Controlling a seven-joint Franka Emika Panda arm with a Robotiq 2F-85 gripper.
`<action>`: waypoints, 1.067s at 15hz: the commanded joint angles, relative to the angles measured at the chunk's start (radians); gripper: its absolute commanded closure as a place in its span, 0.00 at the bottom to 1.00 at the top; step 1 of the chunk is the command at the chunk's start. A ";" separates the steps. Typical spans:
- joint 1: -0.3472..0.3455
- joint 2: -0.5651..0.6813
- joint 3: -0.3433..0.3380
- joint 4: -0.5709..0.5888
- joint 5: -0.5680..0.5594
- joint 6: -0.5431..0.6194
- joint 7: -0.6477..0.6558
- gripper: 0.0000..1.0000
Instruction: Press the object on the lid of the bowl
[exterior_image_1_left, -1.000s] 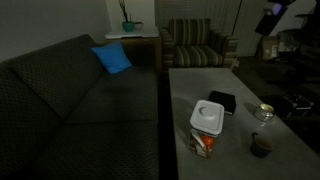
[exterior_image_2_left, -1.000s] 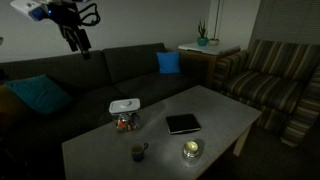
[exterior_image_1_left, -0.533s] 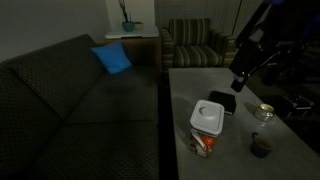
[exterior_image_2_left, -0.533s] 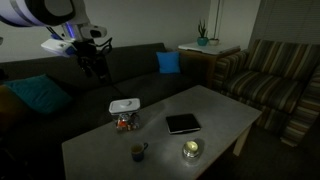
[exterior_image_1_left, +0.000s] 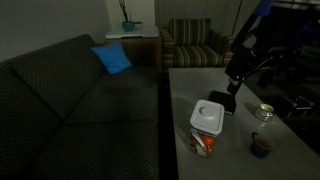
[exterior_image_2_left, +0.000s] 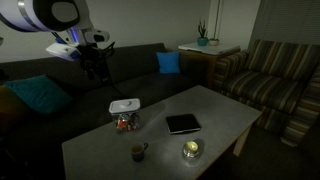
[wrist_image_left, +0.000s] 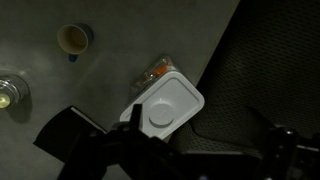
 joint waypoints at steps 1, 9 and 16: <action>-0.050 0.118 0.042 0.109 0.025 -0.029 -0.080 0.00; 0.027 0.367 -0.012 0.424 -0.033 -0.141 -0.131 0.00; 0.039 0.488 -0.045 0.609 -0.039 -0.176 -0.124 0.56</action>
